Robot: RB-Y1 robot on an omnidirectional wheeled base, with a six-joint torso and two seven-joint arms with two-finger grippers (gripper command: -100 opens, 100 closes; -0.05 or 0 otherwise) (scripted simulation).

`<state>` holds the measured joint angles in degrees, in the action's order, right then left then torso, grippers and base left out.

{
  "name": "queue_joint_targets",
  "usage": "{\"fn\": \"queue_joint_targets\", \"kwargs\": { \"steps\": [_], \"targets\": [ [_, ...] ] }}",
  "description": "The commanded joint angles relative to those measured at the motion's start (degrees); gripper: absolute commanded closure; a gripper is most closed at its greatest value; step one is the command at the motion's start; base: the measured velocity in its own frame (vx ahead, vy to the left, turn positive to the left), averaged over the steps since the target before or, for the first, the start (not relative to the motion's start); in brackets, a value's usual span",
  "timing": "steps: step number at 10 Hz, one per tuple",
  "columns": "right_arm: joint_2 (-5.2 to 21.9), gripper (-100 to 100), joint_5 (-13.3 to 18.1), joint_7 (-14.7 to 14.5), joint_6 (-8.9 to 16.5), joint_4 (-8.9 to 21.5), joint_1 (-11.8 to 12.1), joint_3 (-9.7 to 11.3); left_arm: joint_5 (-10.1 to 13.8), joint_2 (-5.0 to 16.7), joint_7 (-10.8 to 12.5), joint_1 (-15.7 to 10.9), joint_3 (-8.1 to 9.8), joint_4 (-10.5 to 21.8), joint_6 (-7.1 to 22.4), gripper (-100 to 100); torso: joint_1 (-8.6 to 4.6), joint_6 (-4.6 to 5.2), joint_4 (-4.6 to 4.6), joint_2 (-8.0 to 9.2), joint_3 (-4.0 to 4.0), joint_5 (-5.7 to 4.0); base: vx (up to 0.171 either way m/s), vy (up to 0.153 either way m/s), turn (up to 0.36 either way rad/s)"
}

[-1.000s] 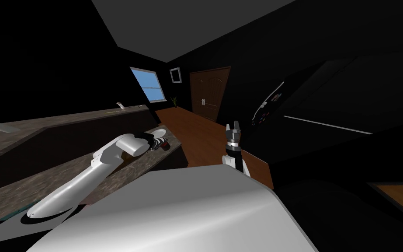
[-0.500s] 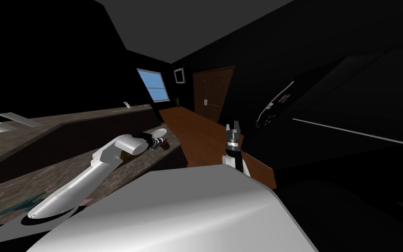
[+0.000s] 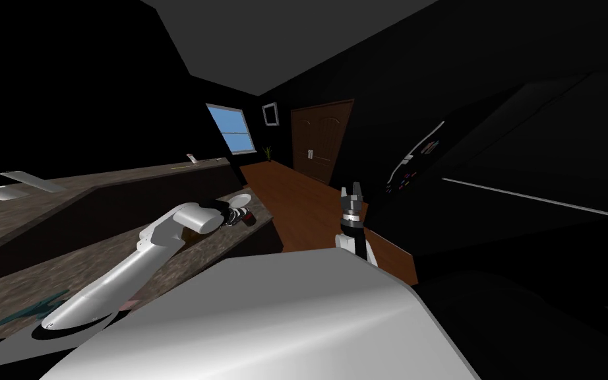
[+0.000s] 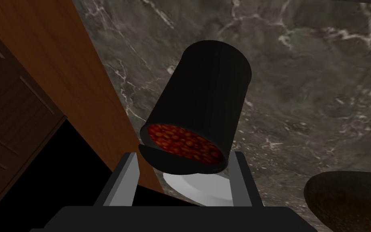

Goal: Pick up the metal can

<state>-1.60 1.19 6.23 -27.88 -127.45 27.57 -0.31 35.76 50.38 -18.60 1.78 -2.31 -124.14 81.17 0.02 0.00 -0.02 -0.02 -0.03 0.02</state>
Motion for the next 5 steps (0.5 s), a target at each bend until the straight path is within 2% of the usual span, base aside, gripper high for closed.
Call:
{"fn": "queue_joint_targets", "kwargs": {
  "steps": [1, 2, 3, 4, 5],
  "targets": [
    [0.0, 0, 0.0, 0.0, 0.0, 0.0, 0.0, 0.0, 0.0, 0.0, 0.0, 0.0, 0.0, 0.0, 0.0, 100, 0.0, 0.0, 0.0, 0.0, 0.0, 0.0, 0.0, 0.0, 0.0],
    [0.0, 0, 0.0, 0.0, 0.0, 0.0, 0.0, 0.0, 0.0, 0.0, 0.0, 0.0, 0.0, 0.0, 0.0, 0, 0.0, 0.0, 0.0, 0.0, 0.0, 0.0, 0.0, 0.0, 0.0],
    [0.0, 0, 0.0, 0.0, 0.0, 0.0, 0.0, 0.0, -0.4, 0.4, 1.8, -0.3, -0.75, -1.1, 1.1, 100, 0.01, 0.0, 0.0, 0.0, 0.0, 0.0, -0.013, 0.036, -0.112],
    [0.0, 0, 0.0, 0.0, 0.0, 0.0, 0.0, 0.0, -1.0, 0.8, 3.7, -0.6, -1.58, -2.4, 2.2, 100, 0.09, 0.06, 0.01, 0.02, 0.01, 0.01, -0.014, 0.088, -0.223],
    [0.0, 0, 0.0, 0.0, 0.0, 0.0, 0.0, 0.0, -1.0, 0.8, 4.2, -0.6, -1.58, -2.4, 2.2, 100, 0.24, 0.08, 0.01, 0.03, 0.02, 0.04, -0.029, 0.073, -0.095]
  ]
}}
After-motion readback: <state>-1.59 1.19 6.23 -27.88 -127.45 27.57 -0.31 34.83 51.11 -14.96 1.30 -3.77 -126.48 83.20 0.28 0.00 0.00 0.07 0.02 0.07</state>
